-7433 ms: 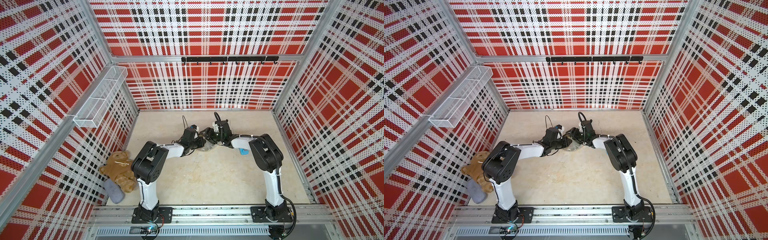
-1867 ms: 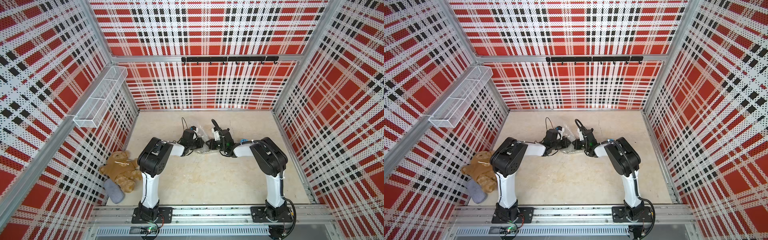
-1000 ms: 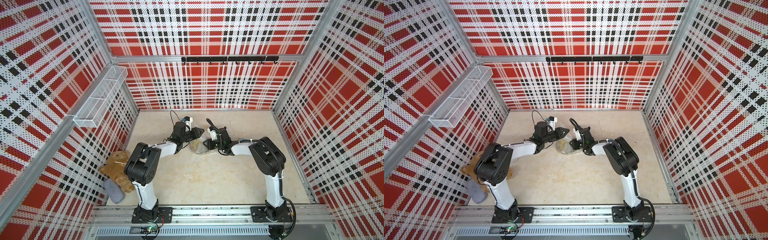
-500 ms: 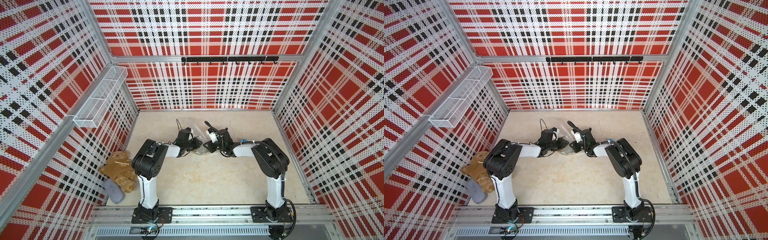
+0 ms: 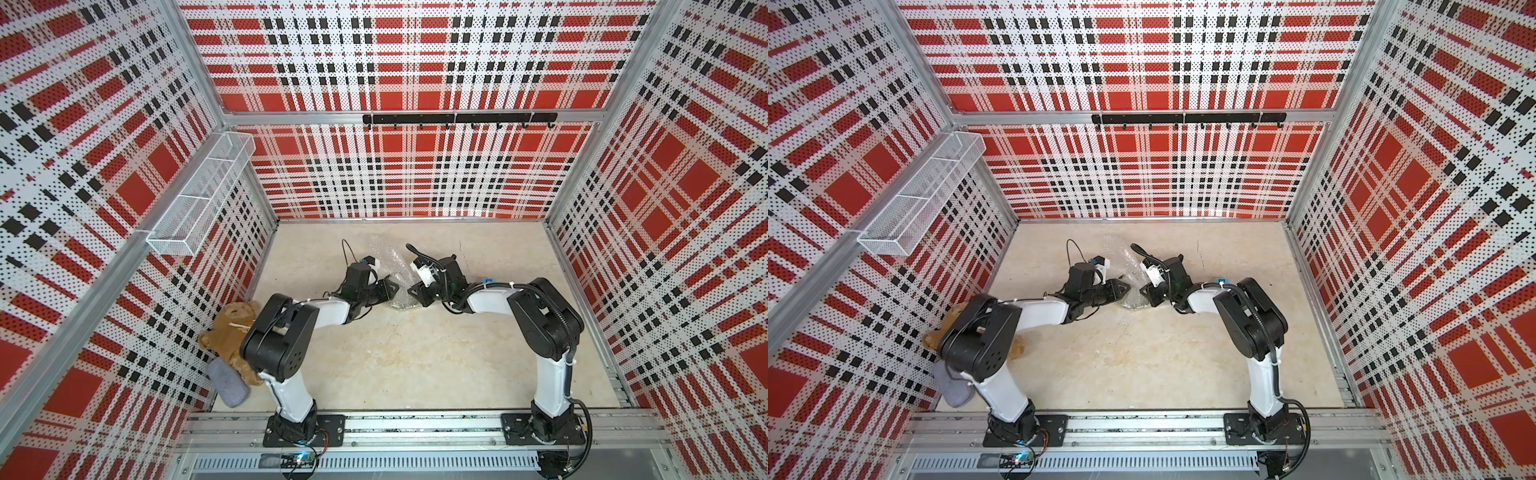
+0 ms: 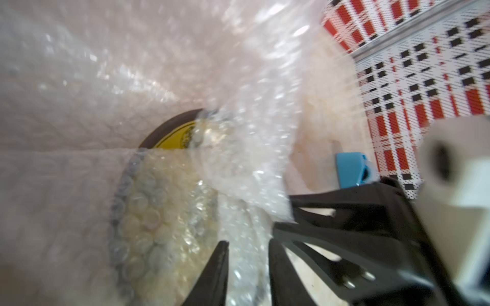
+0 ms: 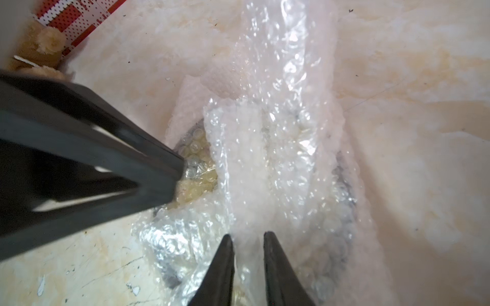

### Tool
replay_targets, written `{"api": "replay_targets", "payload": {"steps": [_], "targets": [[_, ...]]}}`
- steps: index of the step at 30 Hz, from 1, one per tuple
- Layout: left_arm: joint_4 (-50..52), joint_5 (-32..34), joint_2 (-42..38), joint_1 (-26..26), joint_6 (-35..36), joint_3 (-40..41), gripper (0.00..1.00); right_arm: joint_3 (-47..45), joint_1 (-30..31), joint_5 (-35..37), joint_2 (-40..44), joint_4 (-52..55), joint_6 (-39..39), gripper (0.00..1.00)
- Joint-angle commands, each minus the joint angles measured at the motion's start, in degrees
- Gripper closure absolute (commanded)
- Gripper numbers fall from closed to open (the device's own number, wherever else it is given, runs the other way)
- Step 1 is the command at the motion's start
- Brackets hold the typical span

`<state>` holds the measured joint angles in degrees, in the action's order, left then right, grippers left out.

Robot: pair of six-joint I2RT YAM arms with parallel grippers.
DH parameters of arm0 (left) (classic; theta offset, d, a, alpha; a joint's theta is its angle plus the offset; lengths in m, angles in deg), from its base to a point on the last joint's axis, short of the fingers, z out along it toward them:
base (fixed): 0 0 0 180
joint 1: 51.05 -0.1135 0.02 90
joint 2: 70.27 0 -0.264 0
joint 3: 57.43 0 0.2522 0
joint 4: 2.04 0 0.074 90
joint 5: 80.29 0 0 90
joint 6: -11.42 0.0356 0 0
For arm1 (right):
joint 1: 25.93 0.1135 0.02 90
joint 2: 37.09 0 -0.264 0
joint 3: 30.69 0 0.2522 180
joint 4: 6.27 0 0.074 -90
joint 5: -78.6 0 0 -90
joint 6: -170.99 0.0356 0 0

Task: Wrap dinner plates in bubble wrap
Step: Wrap the plate in the bubble wrap.

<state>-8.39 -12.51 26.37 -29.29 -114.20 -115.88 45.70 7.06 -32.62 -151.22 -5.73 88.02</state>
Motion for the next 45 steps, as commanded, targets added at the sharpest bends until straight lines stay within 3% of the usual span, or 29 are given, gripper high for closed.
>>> {"api": "replay_targets", "payload": {"steps": [1, 4, 9, 12, 20, 24, 27, 30, 34, 39, 45], "targets": [[-6.8, -2.6, -4.3, -0.5, 0.9, 0.9, 0.65, 1.3, 0.9, -0.9, -1.9, 2.6, -3.2, 0.76], [-9.0, -3.6, -0.7, 0.4, -1.8, -3.0, 0.65, 2.2, 1.8, 0.1, -2.5, 4.8, -5.6, 0.76], [-5.8, -2.9, 11.7, 1.8, -4.3, -12.4, 0.75, 0.6, 2.0, -0.5, -2.2, 2.0, -4.7, 0.76], [-5.6, -2.6, 14.8, 2.1, -6.1, -12.8, 0.76, -0.6, 2.1, -1.1, -1.5, 0.6, -4.6, 0.76], [3.2, 2.0, 14.3, 2.9, -0.9, -7.5, 0.75, -2.3, 1.8, -1.7, 2.0, -1.9, -2.2, 0.72], [5.4, 3.7, 16.4, 3.2, 0.3, -6.1, 0.77, -6.2, -0.9, -4.6, 8.0, -7.7, 4.8, 0.67], [5.4, 5.0, 16.7, 3.2, 0.5, -6.1, 0.77, -10.5, -5.3, -5.0, 12.6, -10.1, 12.0, 0.58], [5.5, 5.0, 17.1, 3.1, 0.5, -6.8, 0.77, -14.5, -9.6, -1.9, 15.5, -9.2, 18.9, 0.37], [5.7, 5.5, 17.4, 3.1, 0.6, -6.7, 0.77, -16.9, -12.3, 3.4, 16.9, -1.2, 23.9, 0.26], [5.8, 5.6, 18.0, 2.9, 0.6, -6.3, 0.77, -16.1, -12.4, -4.4, 14.5, 5.4, 25.8, 0.25], [5.9, 5.8, 17.6, 2.9, 0.8, -6.1, 0.77, -13.9, -12.3, -8.2, 10.9, 8.8, 22.9, 0.3]]}}
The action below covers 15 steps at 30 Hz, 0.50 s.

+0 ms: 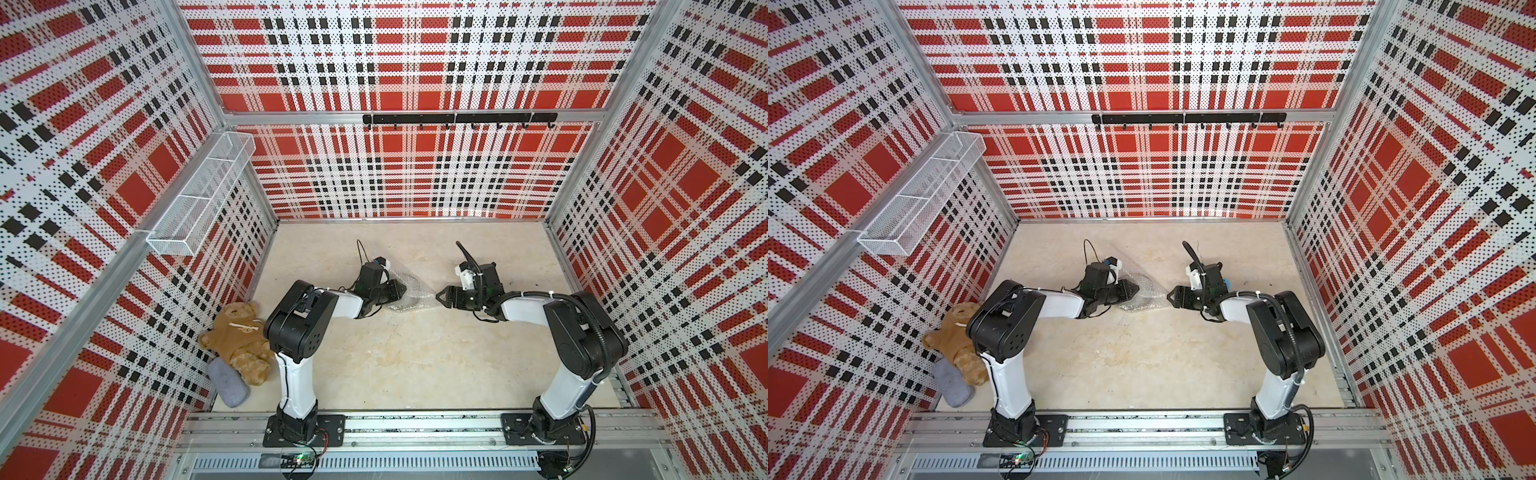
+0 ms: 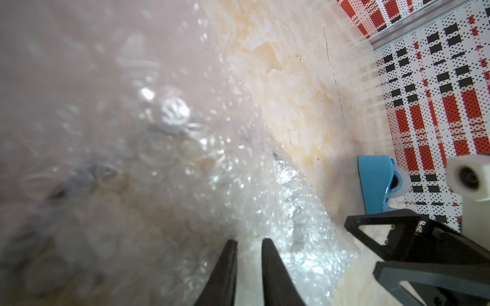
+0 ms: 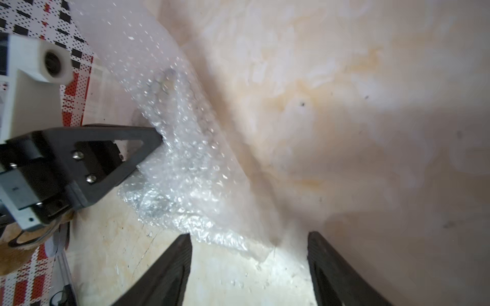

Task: Wrap dinner plates in bubble wrap
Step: Wrap the plate in the bubble wrap.

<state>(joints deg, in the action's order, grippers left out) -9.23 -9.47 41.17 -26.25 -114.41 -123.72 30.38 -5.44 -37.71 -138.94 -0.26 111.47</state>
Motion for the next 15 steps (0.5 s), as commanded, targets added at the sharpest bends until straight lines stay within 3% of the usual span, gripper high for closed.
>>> {"api": "replay_targets", "payload": {"steps": [1, 5, 15], "targets": [[6.7, 2.7, 2.8, -0.2, 1.0, 1.7, 0.77, 1.6, 0.4, -3.3, -1.9, 3.4, -0.7, 0.31], [6.7, 2.9, 3.3, -0.1, 0.9, 1.9, 0.77, 2.5, 1.1, -2.6, -5.1, 2.9, -0.9, 0.36], [6.8, 3.6, 3.8, -0.2, 0.9, 2.8, 0.78, -0.9, 1.3, -3.6, -2.2, -2.7, 0.0, 0.92]]}}
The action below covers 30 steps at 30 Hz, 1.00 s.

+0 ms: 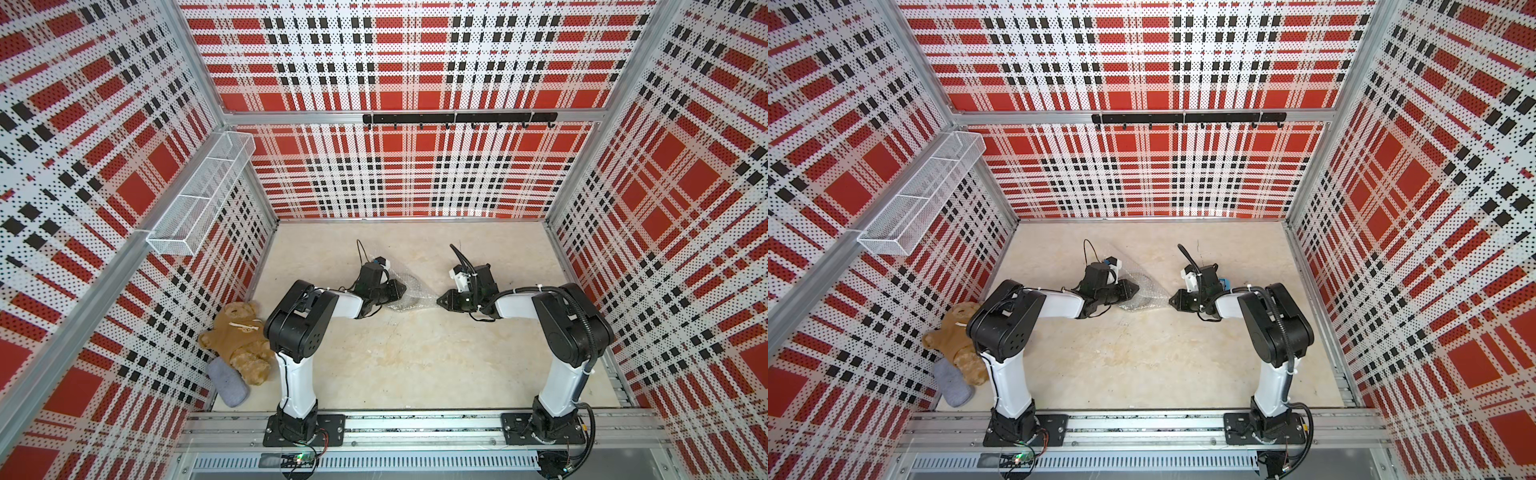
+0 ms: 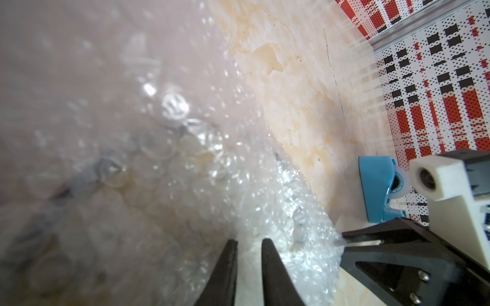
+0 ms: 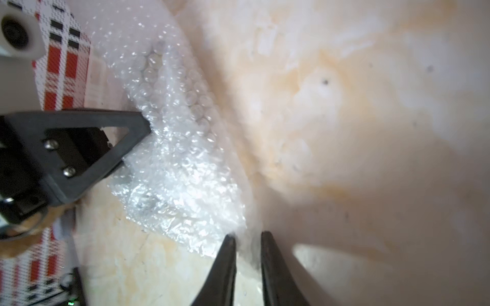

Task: Wrap dinner plates in bubble wrap
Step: Wrap the plate in the bubble wrap.

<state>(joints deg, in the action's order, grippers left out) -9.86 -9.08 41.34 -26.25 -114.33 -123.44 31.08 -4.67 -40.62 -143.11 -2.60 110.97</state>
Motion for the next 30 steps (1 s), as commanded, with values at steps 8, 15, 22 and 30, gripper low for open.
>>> {"api": "replay_targets", "payload": {"steps": [8, 15, 22, 30], "targets": [[10.0, 5.6, 5.7, 1.9, 3.2, 1.5, 0.81, 4.0, 4.7, -8.5, 3.6, -6.7, 8.3, 1.0], [10.4, 6.2, 6.9, 2.8, 4.1, 0.6, 0.82, 8.9, 8.0, -12.0, -3.5, -20.9, 19.0, 1.0], [10.1, 4.2, 7.1, 2.9, 5.2, 0.0, 0.82, 16.5, 9.8, -3.4, -10.7, -11.0, 15.8, 1.0], [9.1, -1.0, 0.8, 1.5, 4.4, 0.8, 0.81, 23.9, 11.4, 10.6, -17.4, 11.3, 10.9, 1.0]]}}
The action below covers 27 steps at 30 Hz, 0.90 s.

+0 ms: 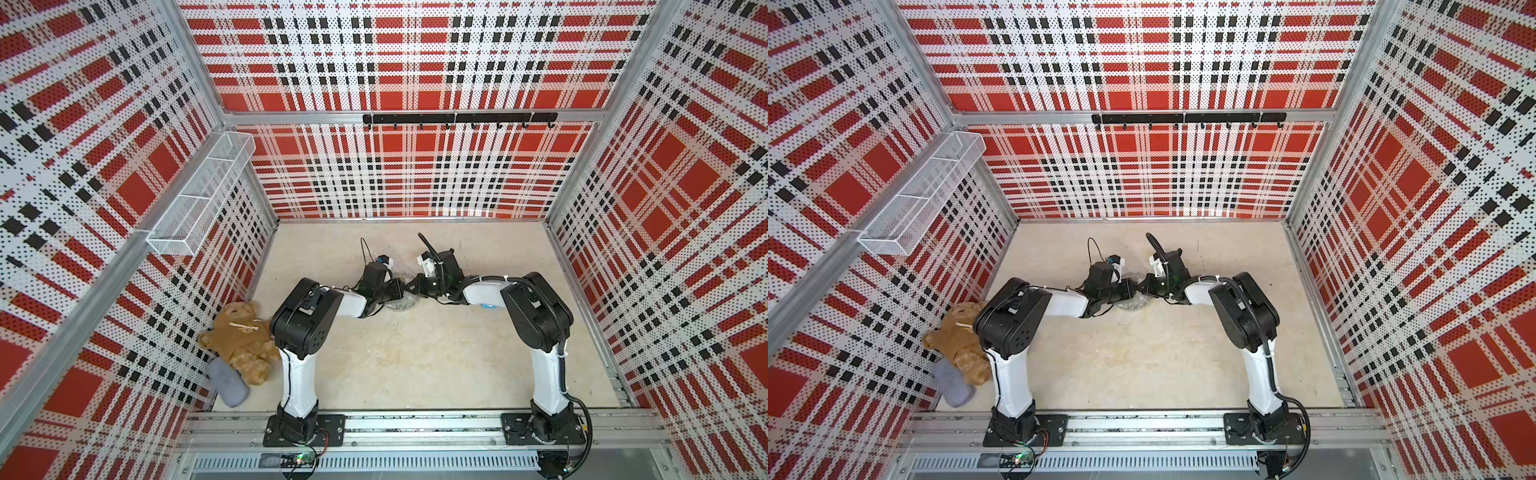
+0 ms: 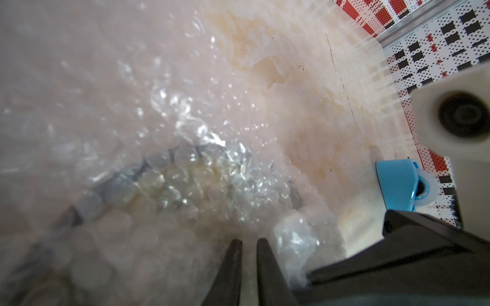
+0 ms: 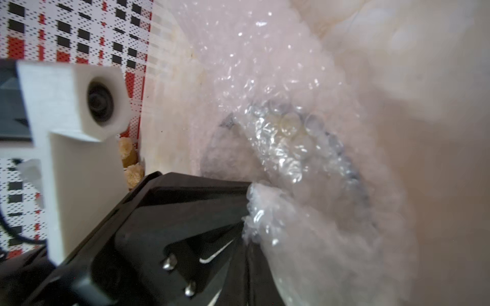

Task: Wrap dinner plates in bubble wrap
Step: Wrap the plate in the bubble wrap.

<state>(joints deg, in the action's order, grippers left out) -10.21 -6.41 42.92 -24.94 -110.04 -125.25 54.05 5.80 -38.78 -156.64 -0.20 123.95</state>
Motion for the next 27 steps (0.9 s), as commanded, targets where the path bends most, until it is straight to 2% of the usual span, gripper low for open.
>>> {"api": "replay_targets", "payload": {"steps": [1, 7, 11, 14, 17, 19, 20, 23, 25, 27], "targets": [[9.5, -4.8, -2.7, -0.2, -0.3, 2.8, 0.8, 1.3, 1.0, 9.3, -4.6, 10.6, -2.4, 1.0], [9.4, -10.5, -13.6, -2.5, 0.3, 2.0, 0.75, 2.3, 1.3, 10.9, -6.8, 14.8, -3.2, 1.0], [8.3, -12.0, -19.1, -6.8, -2.0, 2.7, 0.66, 2.3, 1.3, 11.2, -6.8, 15.2, -3.7, 1.0], [9.1, -5.9, -23.0, -12.4, -6.1, 4.3, 0.51, 2.3, 1.3, 11.4, -6.8, 15.3, -4.1, 1.0], [11.1, -1.2, -24.0, -17.6, -8.3, 5.8, 0.32, 1.8, 1.3, 12.3, -6.3, 16.2, -5.3, 1.0], [12.5, 1.9, -23.6, -19.6, -9.5, 6.7, 0.14, 1.1, 1.3, 12.6, -5.4, 16.4, -6.6, 1.0], [12.2, 2.1, -23.0, -20.2, -9.7, 6.9, 0.01, 0.9, 1.3, 12.6, -5.0, 16.5, -7.2, 1.0], [7.8, -1.6, -19.2, -21.8, -8.8, 5.4, 0.02, 0.9, 1.3, 12.0, -4.2, 17.1, -10.0, 1.0], [7.2, -8.5, -14.3, -21.7, -5.5, 0.0, 0.02, 1.4, 1.3, 12.2, -4.0, 18.3, -13.0, 1.0], [8.8, -11.3, -9.8, -20.2, -0.2, -5.9, 0.02, 2.7, 1.3, 13.0, -4.2, 20.7, -15.3, 1.0]]}}
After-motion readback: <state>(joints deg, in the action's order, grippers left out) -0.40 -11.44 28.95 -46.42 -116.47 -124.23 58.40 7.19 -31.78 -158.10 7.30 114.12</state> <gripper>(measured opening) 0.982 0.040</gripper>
